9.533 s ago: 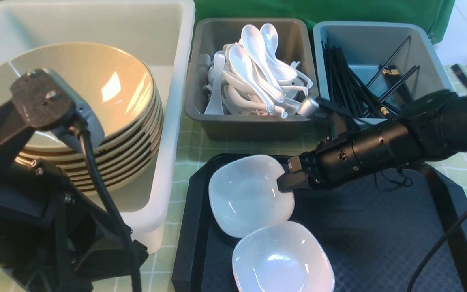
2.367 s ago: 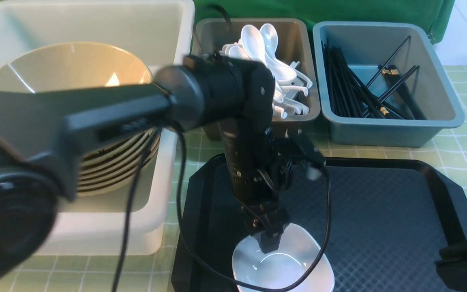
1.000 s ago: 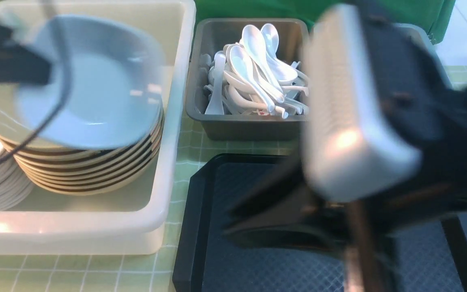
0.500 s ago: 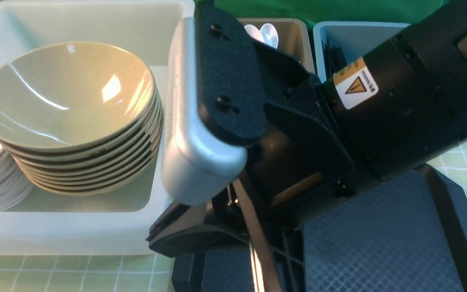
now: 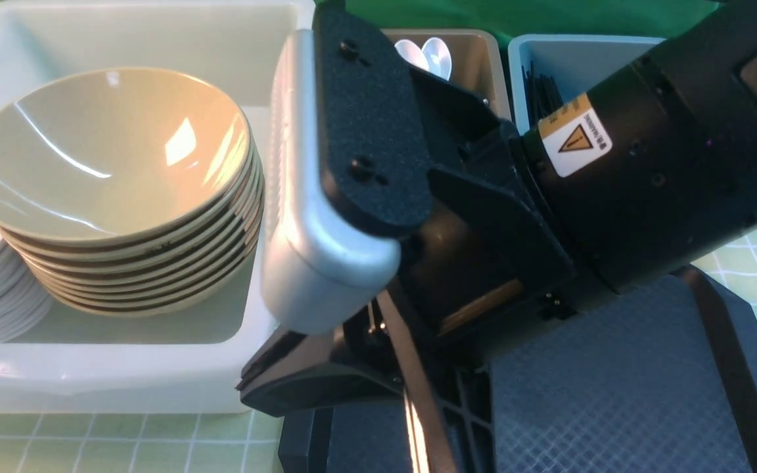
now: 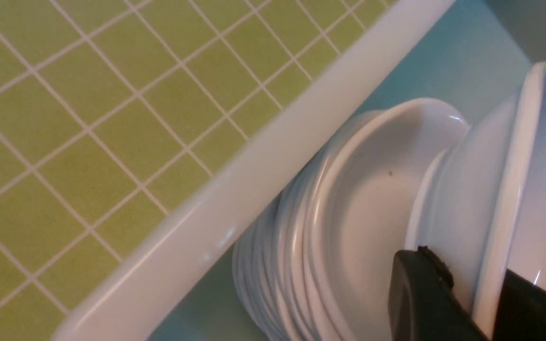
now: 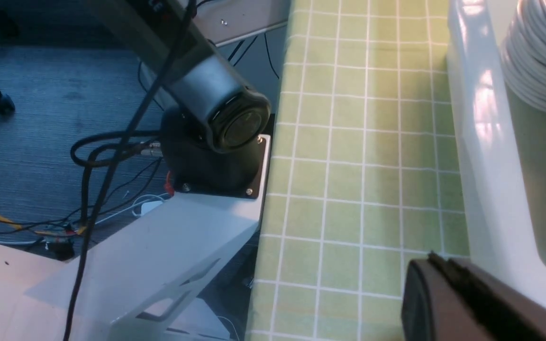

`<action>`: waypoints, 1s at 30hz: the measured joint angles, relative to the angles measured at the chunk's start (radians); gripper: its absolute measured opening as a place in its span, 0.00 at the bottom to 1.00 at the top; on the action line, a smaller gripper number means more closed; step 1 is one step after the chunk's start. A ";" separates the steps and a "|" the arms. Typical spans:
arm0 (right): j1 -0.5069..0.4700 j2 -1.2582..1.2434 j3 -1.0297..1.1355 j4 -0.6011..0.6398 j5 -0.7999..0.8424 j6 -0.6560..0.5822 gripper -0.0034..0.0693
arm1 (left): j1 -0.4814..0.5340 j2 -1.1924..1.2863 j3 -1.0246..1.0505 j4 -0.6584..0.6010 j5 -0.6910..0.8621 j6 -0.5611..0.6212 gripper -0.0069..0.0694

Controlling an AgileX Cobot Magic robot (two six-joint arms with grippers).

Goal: On green table put chopsticks spoon bowls plates into blue grey white boxes.

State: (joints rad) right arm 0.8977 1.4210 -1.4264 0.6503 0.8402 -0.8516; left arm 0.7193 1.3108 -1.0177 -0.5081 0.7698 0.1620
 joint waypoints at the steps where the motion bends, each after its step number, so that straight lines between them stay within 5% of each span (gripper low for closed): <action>1: 0.000 0.000 0.000 0.000 0.003 -0.001 0.08 | -0.002 0.009 0.000 0.001 0.000 -0.012 0.12; 8: 0.000 0.000 0.000 0.000 0.004 -0.007 0.08 | -0.013 0.038 0.000 0.036 0.015 -0.089 0.31; 19: -0.007 0.000 0.000 -0.021 -0.023 0.046 0.08 | -0.071 0.008 -0.006 0.252 0.059 -0.269 0.89; 23: -0.089 0.000 0.000 -0.104 -0.019 0.134 0.08 | -0.108 -0.045 -0.054 0.290 0.094 -0.276 0.96; 27: -0.249 0.000 0.006 -0.182 -0.020 0.206 0.08 | -0.277 -0.115 -0.125 0.274 0.143 -0.162 0.96; 30: -0.470 -0.009 0.031 -0.214 0.001 0.255 0.08 | -0.572 -0.198 -0.176 0.235 0.171 -0.021 0.95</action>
State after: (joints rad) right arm 0.4276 1.4123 -1.3958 0.4365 0.8414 -0.5969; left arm 0.1473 1.1129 -1.1939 -0.2728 0.9411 0.1414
